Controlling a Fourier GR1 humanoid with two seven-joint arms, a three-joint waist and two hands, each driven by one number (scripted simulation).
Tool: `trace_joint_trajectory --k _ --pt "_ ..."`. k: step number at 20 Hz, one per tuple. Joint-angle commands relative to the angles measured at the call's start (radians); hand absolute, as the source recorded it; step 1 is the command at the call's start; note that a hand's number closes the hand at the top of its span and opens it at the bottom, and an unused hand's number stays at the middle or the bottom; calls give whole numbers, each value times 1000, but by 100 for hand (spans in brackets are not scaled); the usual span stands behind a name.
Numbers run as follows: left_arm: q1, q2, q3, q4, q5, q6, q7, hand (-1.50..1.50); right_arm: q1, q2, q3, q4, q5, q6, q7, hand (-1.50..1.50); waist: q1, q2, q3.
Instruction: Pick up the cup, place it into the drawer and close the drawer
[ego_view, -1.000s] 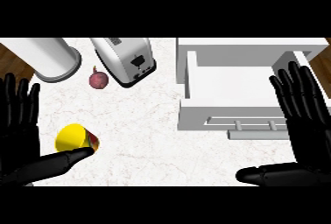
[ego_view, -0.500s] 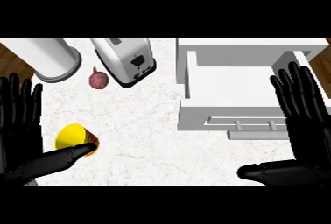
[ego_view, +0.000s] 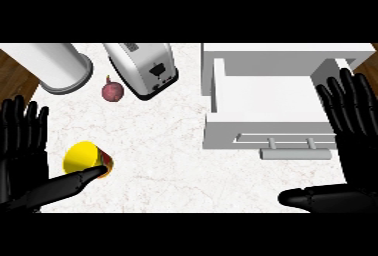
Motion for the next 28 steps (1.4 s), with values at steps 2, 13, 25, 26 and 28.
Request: trace_joint_trajectory --k 2,13,25,26,28 --pt "105 -13 -10 17 6 -31 -63 -150 -7 -4 -14 0 -13 15 -8 -150 2 0 0" --pt "79 4 85 300 42 -54 -235 -150 2 16 10 -29 -2 0 25 -150 -2 0 0" --pt "63 59 180 572 105 -164 -430 -150 -23 22 23 -54 8 -12 74 -150 -1 0 0" --pt "44 24 152 613 76 -134 -454 -150 -22 -19 -56 49 -48 59 -20 -150 -1 1 0" --pt "90 39 161 568 98 -164 -452 -150 22 19 4 -47 -6 18 26 -150 0 0 0"
